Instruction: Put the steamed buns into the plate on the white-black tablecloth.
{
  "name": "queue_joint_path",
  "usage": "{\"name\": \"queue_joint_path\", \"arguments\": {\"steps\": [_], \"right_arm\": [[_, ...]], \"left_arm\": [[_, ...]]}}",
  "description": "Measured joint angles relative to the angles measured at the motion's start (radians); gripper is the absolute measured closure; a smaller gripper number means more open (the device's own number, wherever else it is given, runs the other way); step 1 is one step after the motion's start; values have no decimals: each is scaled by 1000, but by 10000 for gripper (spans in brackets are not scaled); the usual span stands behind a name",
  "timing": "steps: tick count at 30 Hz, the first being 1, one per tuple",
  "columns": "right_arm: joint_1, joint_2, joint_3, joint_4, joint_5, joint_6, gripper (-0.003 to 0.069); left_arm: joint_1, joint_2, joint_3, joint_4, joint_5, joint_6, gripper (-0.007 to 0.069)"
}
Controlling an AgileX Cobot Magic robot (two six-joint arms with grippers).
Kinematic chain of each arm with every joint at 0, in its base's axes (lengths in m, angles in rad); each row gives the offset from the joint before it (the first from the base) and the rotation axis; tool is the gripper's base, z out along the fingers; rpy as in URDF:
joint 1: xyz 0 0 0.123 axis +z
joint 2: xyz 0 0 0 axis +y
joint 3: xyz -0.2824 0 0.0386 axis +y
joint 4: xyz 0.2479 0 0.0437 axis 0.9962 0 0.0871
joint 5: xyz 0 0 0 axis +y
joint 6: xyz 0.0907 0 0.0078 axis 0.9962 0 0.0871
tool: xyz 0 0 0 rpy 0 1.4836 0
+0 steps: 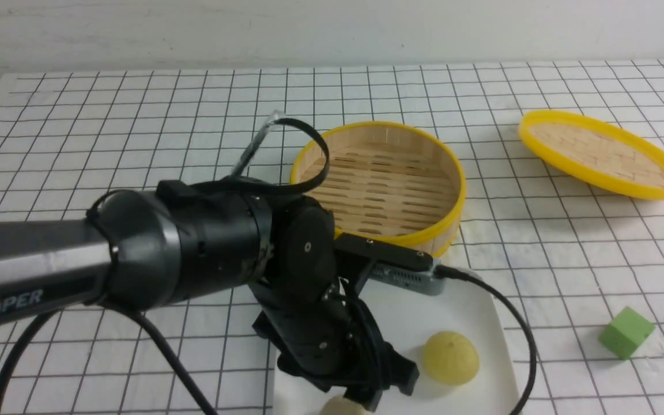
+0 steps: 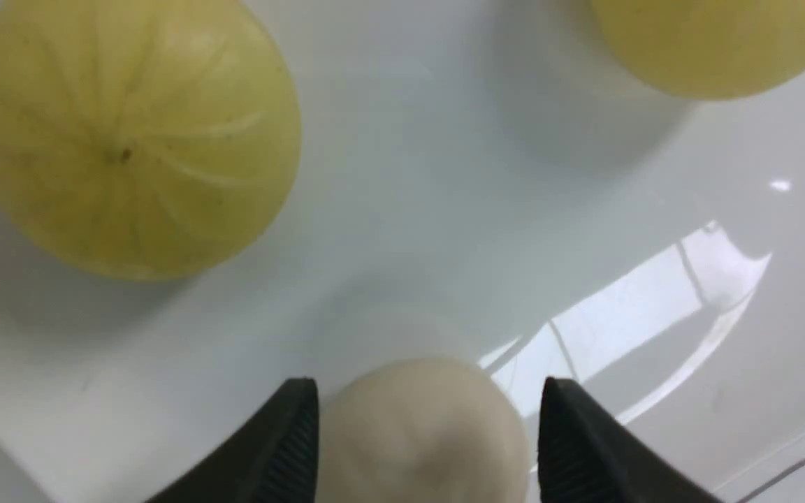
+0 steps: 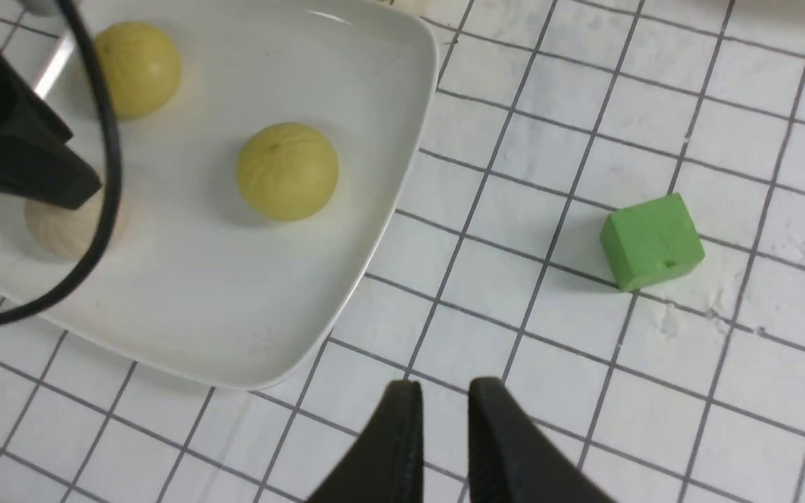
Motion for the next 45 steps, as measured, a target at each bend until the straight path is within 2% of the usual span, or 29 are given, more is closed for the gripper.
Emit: {"name": "queue_joint_path", "arguments": {"steps": [5, 7, 10, 11, 12, 14, 17, 18, 19, 21, 24, 45], "right_arm": [[0, -198, 10, -82, 17, 79, 539], [0, -297, 48, -136, -36, 148, 542], [0, -422, 157, -196, -220, 229, 603], [0, -428, 157, -196, -234, 229, 603], [0, -469, 253, -206, -375, 260, 660], [0, -482, 331, -208, -495, 274, 673], [0, -483, 447, -208, -671, 285, 675], [0, -483, 470, -208, -707, 285, 675], [0, -483, 474, -209, -707, 285, 675], [0, -483, 497, -209, -756, 285, 673], [0, -483, 500, -209, -778, 286, 673], [0, -483, 502, -209, -779, 293, 659]], "left_arm": [[0, -28, -41, 38, -2, 0, 176], [0, -50, -63, 69, 2, 0, 178], [0, -83, -95, 99, 17, 0, 200], [0, -85, -96, 102, 17, 0, 206], [0, -103, -105, 106, 18, 0, 232], [0, -112, -108, 109, 18, 0, 281], [0, -116, -108, 115, 31, 0, 403], [0, -116, -108, 118, 36, 3, 448], [0, -116, -108, 120, 37, 6, 458], [0, -116, -108, 149, 48, 20, 572], [0, -116, -108, 179, 56, 24, 621], [0, -116, -108, 239, 59, 26, 622]]}}
